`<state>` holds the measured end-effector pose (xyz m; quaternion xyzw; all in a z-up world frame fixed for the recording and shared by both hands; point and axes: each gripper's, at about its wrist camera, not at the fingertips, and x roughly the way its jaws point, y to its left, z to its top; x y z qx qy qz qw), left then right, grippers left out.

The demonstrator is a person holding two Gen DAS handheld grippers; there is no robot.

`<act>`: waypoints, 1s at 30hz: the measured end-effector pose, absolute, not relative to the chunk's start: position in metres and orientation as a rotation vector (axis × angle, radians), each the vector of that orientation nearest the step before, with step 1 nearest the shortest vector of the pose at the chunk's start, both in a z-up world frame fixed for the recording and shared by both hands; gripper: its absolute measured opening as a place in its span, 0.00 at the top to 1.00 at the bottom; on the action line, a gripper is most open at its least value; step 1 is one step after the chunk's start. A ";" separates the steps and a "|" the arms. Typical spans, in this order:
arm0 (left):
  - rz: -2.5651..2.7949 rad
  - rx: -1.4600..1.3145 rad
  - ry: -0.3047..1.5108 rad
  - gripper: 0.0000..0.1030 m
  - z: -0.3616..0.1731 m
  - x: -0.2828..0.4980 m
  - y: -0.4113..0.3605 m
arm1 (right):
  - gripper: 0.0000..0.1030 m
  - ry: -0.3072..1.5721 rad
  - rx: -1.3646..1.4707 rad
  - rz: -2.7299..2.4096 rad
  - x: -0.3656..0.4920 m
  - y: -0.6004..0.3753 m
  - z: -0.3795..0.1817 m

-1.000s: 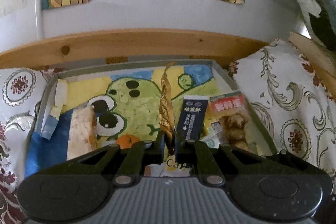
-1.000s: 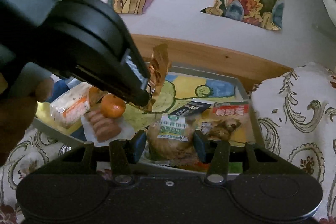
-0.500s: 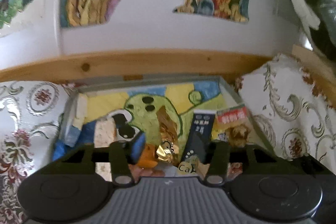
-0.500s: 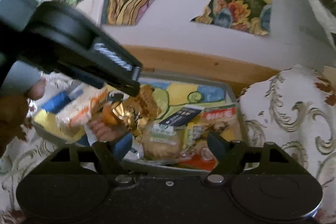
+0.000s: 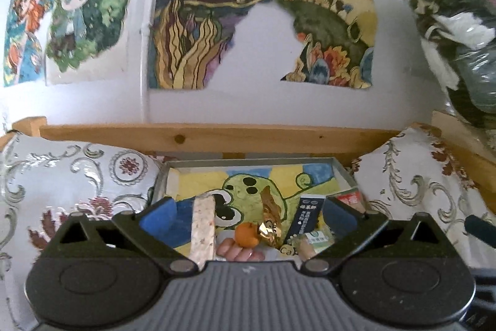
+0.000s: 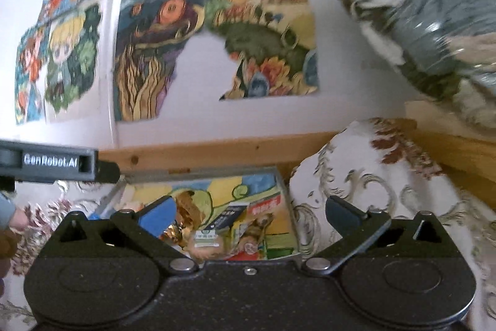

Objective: Organize snacks
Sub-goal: 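Withdraw both tools from the tray back toward the remaining snacks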

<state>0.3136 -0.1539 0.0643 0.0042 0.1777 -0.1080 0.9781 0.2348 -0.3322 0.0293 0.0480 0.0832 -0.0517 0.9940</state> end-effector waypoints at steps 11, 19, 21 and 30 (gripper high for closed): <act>-0.210 -0.016 0.351 0.00 0.059 0.233 -0.121 | 0.01 0.148 0.107 -0.096 0.155 -0.322 0.038; -0.175 0.000 0.348 0.00 0.055 0.193 -0.093 | 0.01 0.187 0.109 -0.071 0.115 -0.306 0.036; -0.171 0.001 0.350 0.00 0.054 0.185 -0.087 | 0.01 0.200 0.115 -0.059 0.107 -0.302 0.035; -0.157 -0.007 0.379 0.00 0.042 0.153 -0.071 | 0.01 0.259 0.100 -0.016 0.077 -0.282 0.030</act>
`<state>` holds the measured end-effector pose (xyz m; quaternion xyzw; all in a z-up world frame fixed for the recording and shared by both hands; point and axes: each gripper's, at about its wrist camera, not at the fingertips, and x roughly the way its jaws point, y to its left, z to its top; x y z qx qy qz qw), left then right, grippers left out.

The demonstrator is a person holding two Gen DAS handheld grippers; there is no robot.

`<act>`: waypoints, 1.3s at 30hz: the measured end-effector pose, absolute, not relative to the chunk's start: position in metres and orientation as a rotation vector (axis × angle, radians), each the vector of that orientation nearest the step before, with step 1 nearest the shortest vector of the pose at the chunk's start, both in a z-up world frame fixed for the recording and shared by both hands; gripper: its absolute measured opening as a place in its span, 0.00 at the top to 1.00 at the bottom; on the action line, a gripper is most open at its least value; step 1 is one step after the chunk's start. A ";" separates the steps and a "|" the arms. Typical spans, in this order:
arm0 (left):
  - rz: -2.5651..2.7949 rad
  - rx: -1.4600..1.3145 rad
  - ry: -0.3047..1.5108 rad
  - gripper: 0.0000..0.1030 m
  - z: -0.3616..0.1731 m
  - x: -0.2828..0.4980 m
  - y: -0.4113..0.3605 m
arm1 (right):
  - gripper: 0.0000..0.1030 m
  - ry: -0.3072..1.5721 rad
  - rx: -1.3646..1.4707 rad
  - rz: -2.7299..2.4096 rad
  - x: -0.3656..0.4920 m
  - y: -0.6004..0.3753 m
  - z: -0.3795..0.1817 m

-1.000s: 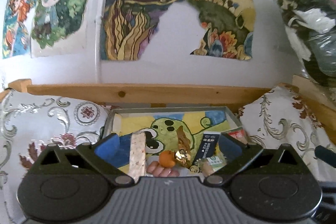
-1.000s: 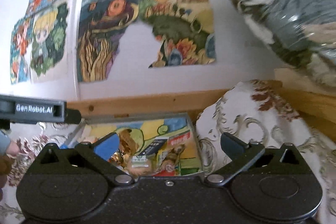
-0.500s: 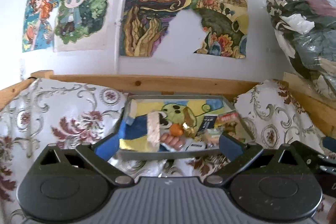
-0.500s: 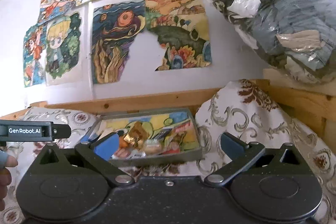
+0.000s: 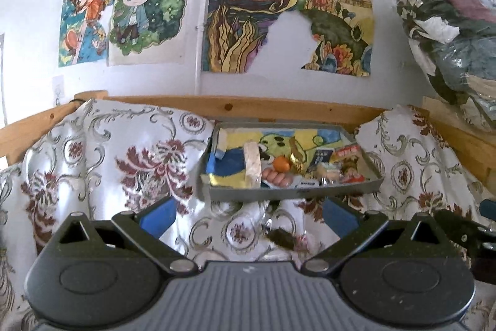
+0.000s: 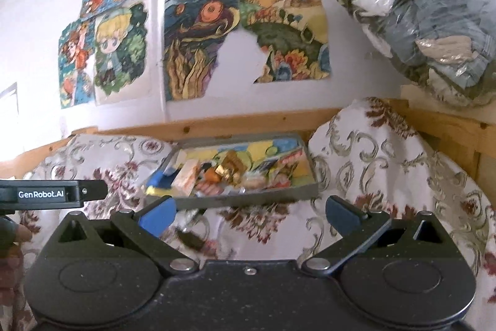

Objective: Organize snacks
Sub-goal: 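Withdraw both tools from the tray back toward the remaining snacks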

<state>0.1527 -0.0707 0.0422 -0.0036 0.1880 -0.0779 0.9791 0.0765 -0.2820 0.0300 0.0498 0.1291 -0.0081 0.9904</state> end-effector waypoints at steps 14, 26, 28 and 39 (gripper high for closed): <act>-0.155 0.003 0.509 0.00 0.004 0.121 -0.037 | 0.01 0.490 0.057 0.044 0.065 -0.251 0.006; -0.186 0.031 0.727 0.00 -0.025 0.134 -0.027 | 0.01 0.601 0.028 0.013 0.075 -0.246 -0.007; -0.209 0.051 0.750 0.00 -0.027 0.139 -0.028 | 0.01 0.617 0.027 0.009 0.077 -0.246 -0.008; -0.296 0.084 0.786 0.00 -0.037 0.158 -0.034 | 0.01 0.703 0.067 -0.008 0.095 -0.252 -0.019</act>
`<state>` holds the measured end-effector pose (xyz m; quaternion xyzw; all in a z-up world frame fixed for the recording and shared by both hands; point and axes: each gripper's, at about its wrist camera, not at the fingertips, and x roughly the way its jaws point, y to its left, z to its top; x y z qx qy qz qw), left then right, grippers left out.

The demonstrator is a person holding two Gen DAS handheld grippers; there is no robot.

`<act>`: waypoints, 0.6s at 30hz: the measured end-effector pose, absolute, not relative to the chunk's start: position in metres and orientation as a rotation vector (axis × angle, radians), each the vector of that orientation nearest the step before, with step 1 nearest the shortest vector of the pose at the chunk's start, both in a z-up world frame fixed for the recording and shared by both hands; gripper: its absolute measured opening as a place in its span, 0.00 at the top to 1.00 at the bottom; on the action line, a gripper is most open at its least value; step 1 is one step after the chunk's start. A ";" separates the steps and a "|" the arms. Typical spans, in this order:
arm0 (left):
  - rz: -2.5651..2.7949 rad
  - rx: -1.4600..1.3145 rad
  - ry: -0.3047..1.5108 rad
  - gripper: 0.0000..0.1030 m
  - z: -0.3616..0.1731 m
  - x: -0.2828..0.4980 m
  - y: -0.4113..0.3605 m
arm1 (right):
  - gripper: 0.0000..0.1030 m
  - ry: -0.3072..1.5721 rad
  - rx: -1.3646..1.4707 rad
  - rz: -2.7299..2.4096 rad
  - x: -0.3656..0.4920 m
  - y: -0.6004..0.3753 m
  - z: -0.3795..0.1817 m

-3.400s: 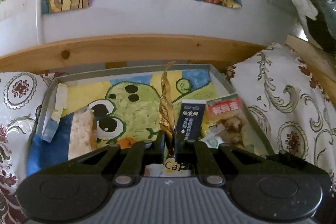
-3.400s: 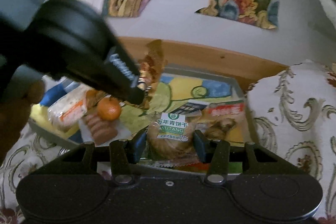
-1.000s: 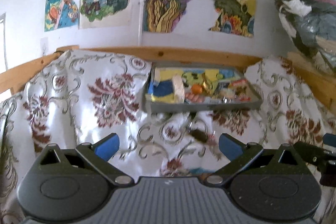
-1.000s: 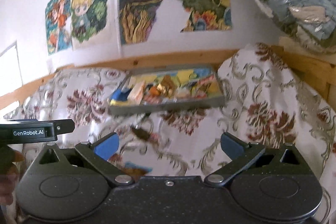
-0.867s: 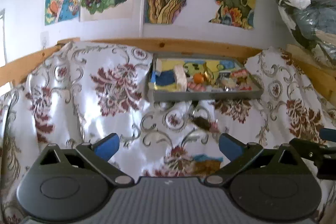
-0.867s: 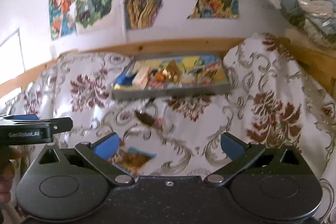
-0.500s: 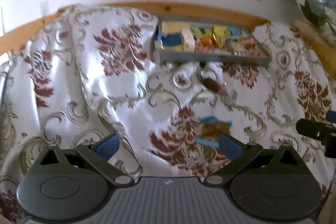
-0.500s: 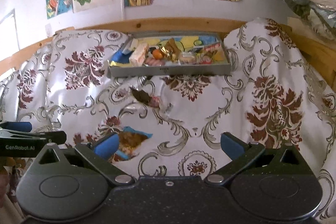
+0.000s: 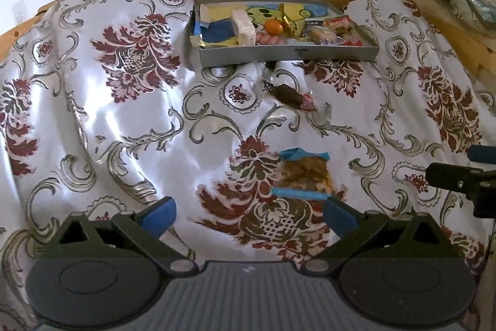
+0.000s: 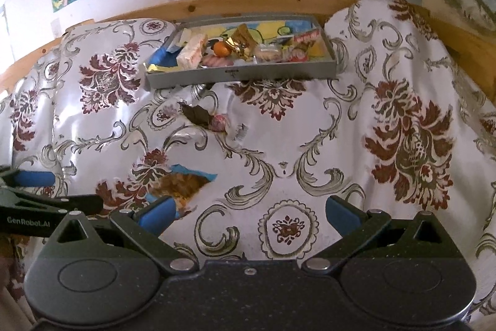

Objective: Organize snacks
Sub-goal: 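Withdraw both tools from the tray back toward the remaining snacks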

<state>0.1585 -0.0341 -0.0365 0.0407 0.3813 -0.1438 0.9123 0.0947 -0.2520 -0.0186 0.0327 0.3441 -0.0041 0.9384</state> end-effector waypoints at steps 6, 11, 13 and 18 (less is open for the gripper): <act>-0.315 0.060 0.772 0.00 -0.041 0.169 -0.037 | 0.01 0.710 0.117 -0.011 0.106 -0.259 -0.019; -0.373 0.081 0.764 0.00 -0.047 0.178 -0.046 | 0.01 0.711 0.093 0.001 0.119 -0.263 -0.019; -0.400 0.084 0.766 0.00 -0.049 0.181 -0.049 | 0.01 0.708 0.059 0.018 0.125 -0.264 -0.018; -0.473 0.073 0.789 0.00 -0.056 0.192 -0.057 | 0.01 0.700 -0.009 0.049 0.143 -0.265 -0.020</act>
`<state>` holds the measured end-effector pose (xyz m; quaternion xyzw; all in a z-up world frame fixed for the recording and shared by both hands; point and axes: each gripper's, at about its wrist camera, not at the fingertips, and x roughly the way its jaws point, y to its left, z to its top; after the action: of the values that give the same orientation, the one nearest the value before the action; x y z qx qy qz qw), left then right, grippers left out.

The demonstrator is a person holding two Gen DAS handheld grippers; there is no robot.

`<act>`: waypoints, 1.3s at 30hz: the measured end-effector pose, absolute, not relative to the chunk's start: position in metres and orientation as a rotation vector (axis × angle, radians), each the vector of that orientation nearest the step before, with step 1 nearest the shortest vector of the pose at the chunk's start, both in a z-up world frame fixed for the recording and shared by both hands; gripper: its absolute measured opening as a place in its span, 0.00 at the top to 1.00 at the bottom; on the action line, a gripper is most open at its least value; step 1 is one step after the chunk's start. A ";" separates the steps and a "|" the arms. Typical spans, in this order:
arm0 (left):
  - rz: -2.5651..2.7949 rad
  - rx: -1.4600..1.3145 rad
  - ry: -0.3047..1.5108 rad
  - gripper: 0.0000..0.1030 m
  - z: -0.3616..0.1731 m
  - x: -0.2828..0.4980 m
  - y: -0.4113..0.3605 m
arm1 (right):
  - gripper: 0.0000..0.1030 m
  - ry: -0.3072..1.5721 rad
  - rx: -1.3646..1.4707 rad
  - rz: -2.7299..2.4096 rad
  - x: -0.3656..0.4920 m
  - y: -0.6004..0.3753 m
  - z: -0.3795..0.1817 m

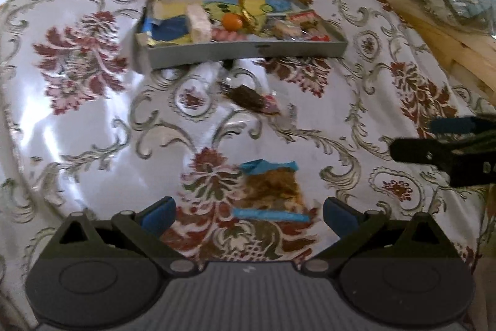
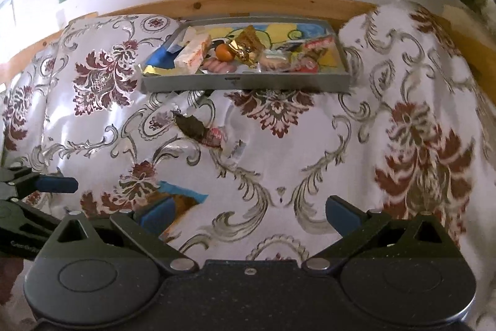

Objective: Organize snacks
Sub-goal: 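Grasp the wrapped sausage stick with right tool while left tool grasps the blue-wrapped bar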

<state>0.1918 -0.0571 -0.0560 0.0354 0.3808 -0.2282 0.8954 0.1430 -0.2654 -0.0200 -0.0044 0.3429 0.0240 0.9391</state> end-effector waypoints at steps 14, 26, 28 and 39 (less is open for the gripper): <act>-0.575 0.168 0.755 0.08 -0.079 0.217 -0.088 | 0.01 0.690 0.009 0.143 0.188 -0.274 -0.034; -0.585 0.150 0.851 0.34 -0.095 0.240 -0.092 | 0.12 0.613 -0.113 0.221 0.249 -0.257 -0.056; -0.587 0.155 0.857 0.35 -0.095 0.241 -0.093 | 0.13 0.609 -0.120 0.257 0.257 -0.253 -0.060; -0.551 0.089 0.901 0.41 -0.097 0.249 -0.086 | 0.18 0.630 -0.185 0.384 0.293 -0.232 -0.079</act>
<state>0.2488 -0.0863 -0.0974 0.0423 0.4298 -0.2630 0.8628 0.2935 -0.2322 -0.0794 -0.0902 0.3074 0.1874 0.9286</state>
